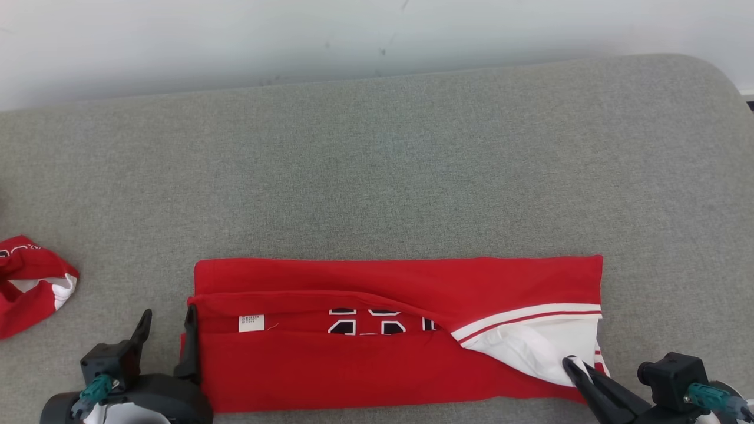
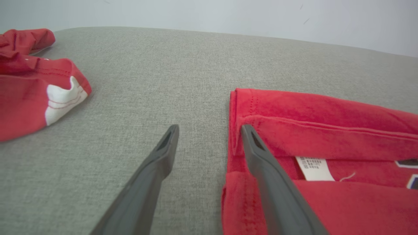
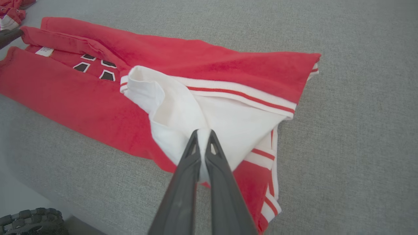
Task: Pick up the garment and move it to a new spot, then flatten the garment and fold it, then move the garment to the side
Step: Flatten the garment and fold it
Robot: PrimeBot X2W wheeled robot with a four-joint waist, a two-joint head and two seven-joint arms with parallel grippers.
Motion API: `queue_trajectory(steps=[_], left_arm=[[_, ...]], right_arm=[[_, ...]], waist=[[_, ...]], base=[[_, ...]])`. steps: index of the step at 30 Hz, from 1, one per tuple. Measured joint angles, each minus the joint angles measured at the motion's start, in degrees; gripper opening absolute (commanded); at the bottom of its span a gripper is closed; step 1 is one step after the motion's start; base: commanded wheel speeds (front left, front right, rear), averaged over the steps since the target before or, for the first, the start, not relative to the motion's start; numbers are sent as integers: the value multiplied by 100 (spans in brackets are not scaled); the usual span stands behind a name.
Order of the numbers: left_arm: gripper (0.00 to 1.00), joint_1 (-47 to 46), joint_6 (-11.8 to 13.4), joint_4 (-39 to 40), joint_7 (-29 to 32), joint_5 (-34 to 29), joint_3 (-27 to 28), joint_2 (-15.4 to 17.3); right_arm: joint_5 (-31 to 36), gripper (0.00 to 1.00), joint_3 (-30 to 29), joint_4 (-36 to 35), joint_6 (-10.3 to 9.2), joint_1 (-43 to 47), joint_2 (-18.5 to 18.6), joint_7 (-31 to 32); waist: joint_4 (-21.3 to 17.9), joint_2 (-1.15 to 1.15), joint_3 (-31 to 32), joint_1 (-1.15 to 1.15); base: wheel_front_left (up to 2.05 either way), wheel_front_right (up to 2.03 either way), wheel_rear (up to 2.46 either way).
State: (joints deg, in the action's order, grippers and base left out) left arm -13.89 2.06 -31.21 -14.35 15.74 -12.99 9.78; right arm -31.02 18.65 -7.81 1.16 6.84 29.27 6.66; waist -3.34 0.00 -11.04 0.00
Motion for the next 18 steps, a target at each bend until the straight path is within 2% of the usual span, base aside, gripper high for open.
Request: queue_trajectory(steps=[8,9,10,11,18], left_arm=[[100,55,44,124,-1,0,91,4],[100,55,44,144,-1,0,89,-9],[100,55,44,165,-1,0,88,-24],[100,55,44,187,-1,-1,81,-40],[100,55,46,292,-1,-20,80,-58]], right_arm=[[-19,0,10,15,-24,5,47,240],[-19,31,11,20,-24,4,47,249],[-20,81,11,24,-36,3,47,259],[-20,100,15,24,-73,2,47,298],[-76,100,-34,68,-200,78,38,392]], waist=[[2,0,-30,0],[2,0,-32,0],[2,0,-34,0],[2,0,-36,0],[4,0,-38,0]], base=[[0,0,0],[0,0,0],[0,0,0],[0,0,0],[0,0,0]])
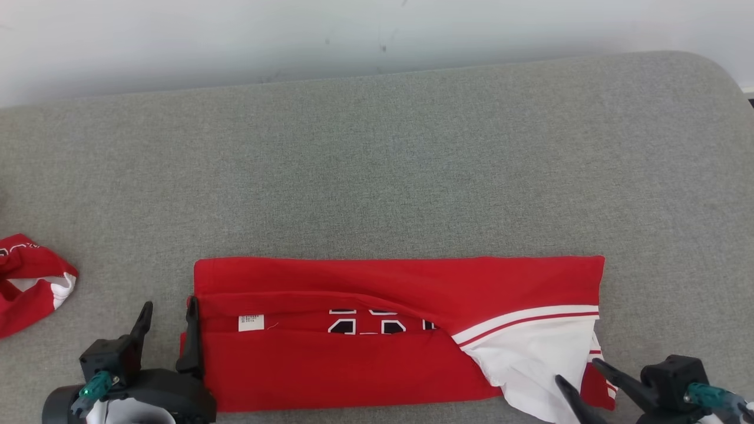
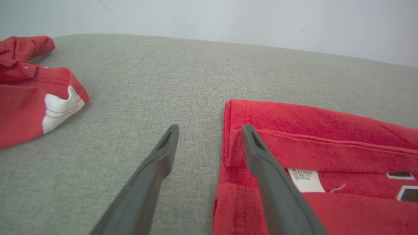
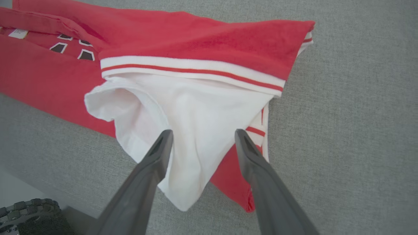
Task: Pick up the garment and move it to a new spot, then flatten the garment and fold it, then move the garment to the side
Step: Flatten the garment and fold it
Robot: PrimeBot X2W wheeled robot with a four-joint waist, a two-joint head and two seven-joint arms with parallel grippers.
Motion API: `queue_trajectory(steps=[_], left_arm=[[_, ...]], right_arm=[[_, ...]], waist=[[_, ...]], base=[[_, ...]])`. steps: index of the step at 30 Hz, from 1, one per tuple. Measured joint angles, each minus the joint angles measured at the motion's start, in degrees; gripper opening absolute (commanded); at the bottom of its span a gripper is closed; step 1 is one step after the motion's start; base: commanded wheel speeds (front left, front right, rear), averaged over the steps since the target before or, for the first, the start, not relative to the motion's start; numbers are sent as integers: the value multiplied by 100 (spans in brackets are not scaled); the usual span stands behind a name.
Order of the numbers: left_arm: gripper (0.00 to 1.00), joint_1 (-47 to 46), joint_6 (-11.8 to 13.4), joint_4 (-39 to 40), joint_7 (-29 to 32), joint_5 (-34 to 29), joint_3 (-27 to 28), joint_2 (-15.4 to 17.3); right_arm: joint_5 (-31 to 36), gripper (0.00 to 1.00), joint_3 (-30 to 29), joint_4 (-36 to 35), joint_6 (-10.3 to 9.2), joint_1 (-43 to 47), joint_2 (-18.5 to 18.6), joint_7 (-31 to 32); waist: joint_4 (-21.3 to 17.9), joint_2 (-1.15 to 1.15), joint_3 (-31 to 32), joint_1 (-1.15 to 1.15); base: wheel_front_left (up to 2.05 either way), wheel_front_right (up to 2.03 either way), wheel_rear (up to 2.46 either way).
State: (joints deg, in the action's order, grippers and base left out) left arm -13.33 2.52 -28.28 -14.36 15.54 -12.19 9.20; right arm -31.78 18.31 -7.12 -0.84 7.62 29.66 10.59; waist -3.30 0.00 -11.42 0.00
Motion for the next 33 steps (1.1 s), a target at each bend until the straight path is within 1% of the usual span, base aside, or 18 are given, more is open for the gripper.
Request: queue_trajectory(steps=[2,7,8,15,16,18,23,28,33], left_arm=[[100,6,8,104,0,-15,24,0],[100,16,25,463,-5,-59,44,-14],[100,18,27,549,-5,-89,42,-29],[100,96,41,1093,-5,-261,-13,-93],[100,148,22,1171,-5,-291,-30,-101],[100,231,-100,1315,-5,-301,-102,-111],[100,280,-357,1538,-7,-274,-189,-138],[100,541,-356,1419,-7,-272,-200,-65],[100,602,-315,1441,11,-275,-168,2]], right_arm=[[-48,100,-70,-21,-1,-6,-4,-8],[-38,100,-321,-137,-162,-138,-46,-254],[-23,100,-372,-180,-218,-205,-76,-322],[199,100,-572,-205,-408,-551,-369,-829],[214,100,-603,-199,-424,-598,-424,-916],[252,100,-668,-171,-476,-669,-556,-1079],[301,100,-680,53,-522,-801,-864,-1349],[401,100,-645,431,-553,-1154,-1145,-1504],[432,100,-678,750,-580,-1267,-1343,-1624]], waist=[[-5,0,11,0],[-17,0,95,0],[-17,0,118,0],[-1,0,314,0],[3,0,346,0],[12,0,413,0],[61,0,551,0],[92,0,663,0],[113,0,751,0]], base=[[0,0,0],[0,0,0],[0,0,0],[0,0,0],[0,0,0],[0,0,0],[0,0,0],[0,0,0],[0,0,0]])
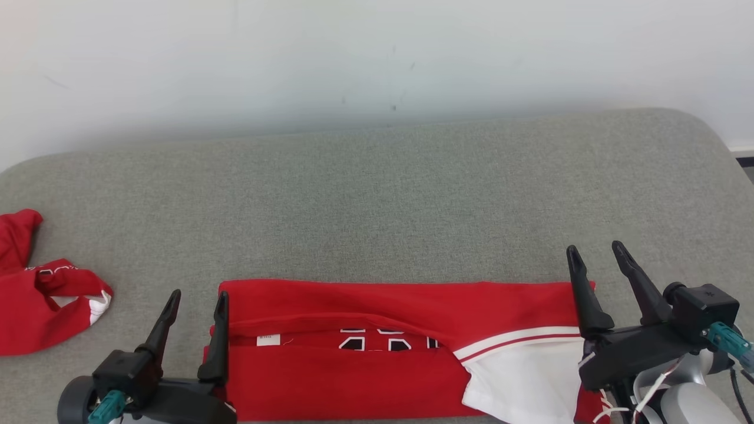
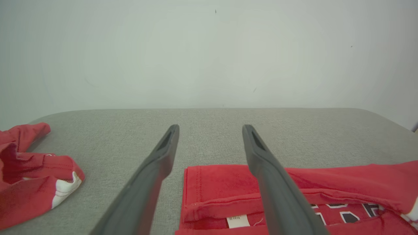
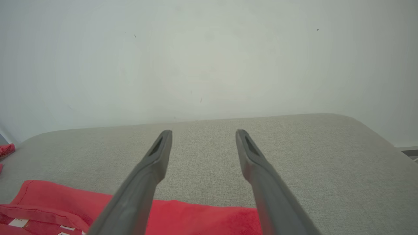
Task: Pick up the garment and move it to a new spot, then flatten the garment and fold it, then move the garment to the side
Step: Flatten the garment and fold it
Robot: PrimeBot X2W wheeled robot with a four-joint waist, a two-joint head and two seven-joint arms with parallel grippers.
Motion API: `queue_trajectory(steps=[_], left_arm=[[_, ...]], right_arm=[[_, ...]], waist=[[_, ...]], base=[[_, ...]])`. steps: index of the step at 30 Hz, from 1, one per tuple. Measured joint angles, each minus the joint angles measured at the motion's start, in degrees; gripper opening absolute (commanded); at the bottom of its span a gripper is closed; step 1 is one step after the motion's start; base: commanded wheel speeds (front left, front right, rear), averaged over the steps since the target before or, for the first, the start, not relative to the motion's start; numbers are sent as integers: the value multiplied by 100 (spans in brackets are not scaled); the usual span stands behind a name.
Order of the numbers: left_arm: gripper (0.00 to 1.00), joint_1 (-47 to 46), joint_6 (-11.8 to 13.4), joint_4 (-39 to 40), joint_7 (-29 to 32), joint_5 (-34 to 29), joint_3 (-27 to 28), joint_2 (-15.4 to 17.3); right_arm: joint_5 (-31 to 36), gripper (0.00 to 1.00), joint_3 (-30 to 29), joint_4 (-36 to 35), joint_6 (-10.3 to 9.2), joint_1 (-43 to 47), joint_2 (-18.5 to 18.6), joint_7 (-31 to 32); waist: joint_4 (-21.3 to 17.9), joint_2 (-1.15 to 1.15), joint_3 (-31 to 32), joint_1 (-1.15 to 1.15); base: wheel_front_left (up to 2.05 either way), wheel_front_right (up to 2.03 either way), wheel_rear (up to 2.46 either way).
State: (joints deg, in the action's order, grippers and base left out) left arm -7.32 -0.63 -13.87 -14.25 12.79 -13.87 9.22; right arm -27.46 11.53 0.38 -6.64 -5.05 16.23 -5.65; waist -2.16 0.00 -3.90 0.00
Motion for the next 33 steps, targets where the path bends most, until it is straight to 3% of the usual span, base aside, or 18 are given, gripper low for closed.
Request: queue_trajectory(steps=[13,25,33], left_arm=[[100,346,366,100,221,19,274,38],[100,493,417,413,370,36,296,58],[100,591,419,508,468,36,279,79]], right_arm=[[-29,100,-298,638,-42,-105,-349,-253],[-32,100,-308,800,-43,-90,-379,-290],[86,100,-338,1024,-48,7,-319,187]], waist=[[217,0,238,1],[453,0,191,1],[473,0,181,1]], base=[[0,0,0],[0,0,0],[0,0,0]])
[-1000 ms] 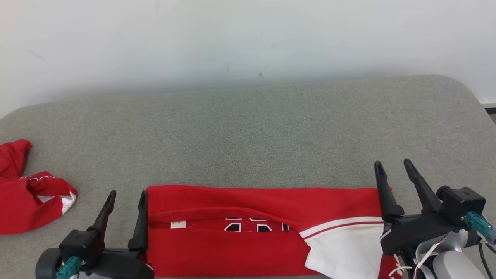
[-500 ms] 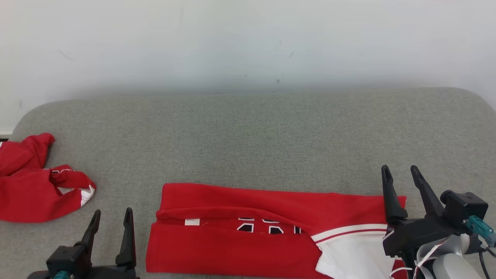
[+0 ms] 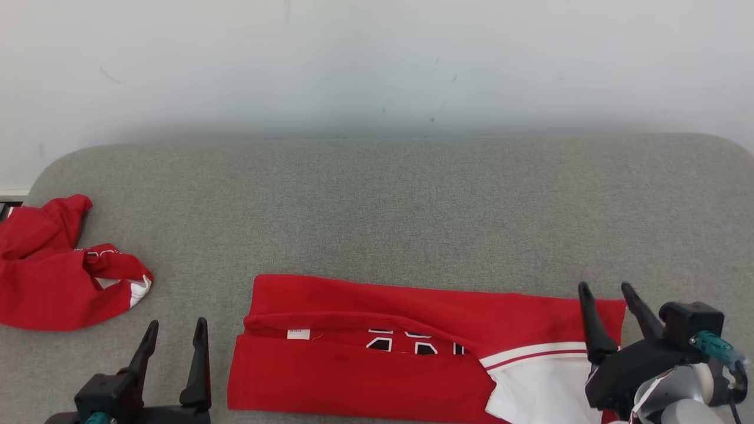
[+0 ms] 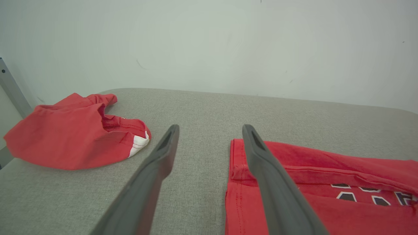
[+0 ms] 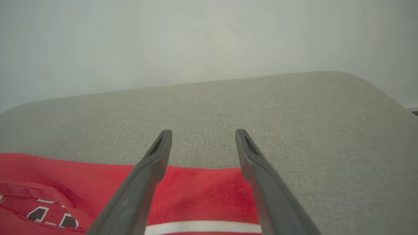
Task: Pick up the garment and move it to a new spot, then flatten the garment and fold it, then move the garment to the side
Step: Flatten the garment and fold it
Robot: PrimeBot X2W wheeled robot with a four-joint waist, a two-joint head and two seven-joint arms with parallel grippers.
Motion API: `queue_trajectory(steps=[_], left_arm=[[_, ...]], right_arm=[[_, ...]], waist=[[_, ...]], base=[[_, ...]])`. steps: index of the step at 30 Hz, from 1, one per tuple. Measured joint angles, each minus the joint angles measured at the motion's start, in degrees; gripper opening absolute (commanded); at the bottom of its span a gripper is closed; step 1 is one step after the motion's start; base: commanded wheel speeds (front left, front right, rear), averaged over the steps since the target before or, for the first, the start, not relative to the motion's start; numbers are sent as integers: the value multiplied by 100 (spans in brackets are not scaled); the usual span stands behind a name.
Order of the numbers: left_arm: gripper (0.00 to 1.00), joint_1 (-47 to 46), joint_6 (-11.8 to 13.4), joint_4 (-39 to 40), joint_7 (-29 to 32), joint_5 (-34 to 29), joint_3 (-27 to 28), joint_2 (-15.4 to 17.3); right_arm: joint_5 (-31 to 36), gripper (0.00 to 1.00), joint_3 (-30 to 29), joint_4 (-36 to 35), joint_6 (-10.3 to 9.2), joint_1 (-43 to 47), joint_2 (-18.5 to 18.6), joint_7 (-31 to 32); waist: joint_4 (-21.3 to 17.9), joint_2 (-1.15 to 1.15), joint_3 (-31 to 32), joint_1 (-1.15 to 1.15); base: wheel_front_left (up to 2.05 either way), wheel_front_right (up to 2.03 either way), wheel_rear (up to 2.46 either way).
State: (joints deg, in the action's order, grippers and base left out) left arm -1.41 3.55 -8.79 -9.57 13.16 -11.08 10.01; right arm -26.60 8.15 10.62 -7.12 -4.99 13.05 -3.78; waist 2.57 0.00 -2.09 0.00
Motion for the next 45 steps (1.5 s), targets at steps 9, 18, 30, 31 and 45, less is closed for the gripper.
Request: queue_trajectory(steps=[9,18,30,31,45], left_arm=[[100,24,-1,171,108,-1,-100,-16],[100,25,-2,268,182,0,-60,44],[100,-7,0,313,256,0,-57,56],[100,-9,0,313,257,0,-54,58],[100,-14,2,350,341,1,-56,73]], right_arm=[[85,100,8,495,0,493,48,1139],[353,100,-463,782,0,420,-115,1811],[388,49,-643,933,-26,185,-400,2303],[388,31,-654,933,-26,179,-416,2341],[554,0,-1480,811,-16,-263,-259,2663]], waist=[[23,0,-11,0],[59,-1,-197,0],[106,0,-334,0],[109,0,-338,0],[71,0,-350,0]], base=[[0,0,0],[0,0,0],[0,0,0],[0,0,0],[0,0,0]])
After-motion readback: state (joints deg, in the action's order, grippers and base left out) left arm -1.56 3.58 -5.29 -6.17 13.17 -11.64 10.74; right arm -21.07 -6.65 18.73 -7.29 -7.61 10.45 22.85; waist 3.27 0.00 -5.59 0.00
